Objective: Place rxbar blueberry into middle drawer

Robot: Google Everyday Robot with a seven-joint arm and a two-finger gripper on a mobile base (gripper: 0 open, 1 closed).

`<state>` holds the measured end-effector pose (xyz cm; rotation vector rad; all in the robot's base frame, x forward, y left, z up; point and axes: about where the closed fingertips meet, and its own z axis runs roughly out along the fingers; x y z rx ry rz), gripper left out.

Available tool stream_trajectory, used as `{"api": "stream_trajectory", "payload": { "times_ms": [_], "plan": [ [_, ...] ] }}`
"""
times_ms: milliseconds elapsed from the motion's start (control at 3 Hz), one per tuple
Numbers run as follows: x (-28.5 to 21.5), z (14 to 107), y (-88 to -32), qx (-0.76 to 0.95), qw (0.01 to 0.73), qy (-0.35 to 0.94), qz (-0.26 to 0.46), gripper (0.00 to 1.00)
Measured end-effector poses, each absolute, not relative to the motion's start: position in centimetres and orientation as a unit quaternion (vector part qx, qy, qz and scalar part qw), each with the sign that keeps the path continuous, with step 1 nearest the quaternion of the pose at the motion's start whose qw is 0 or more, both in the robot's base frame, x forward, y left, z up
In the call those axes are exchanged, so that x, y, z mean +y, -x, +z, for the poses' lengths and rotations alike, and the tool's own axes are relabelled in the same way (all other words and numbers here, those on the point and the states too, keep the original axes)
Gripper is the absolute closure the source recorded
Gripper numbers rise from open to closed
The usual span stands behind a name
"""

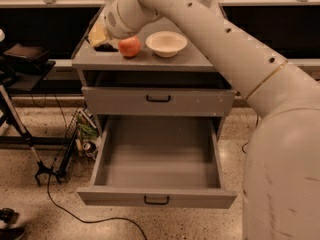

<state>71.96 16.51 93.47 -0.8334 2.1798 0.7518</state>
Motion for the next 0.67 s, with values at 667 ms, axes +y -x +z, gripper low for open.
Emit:
{"api": "stream_trajectory", "payload": {
  "times_ms": [667],
  "plan": [
    [12.3, 81.2, -65.9, 0.876, 0.271, 0.267, 0.296, 1.00]
  ]
}}
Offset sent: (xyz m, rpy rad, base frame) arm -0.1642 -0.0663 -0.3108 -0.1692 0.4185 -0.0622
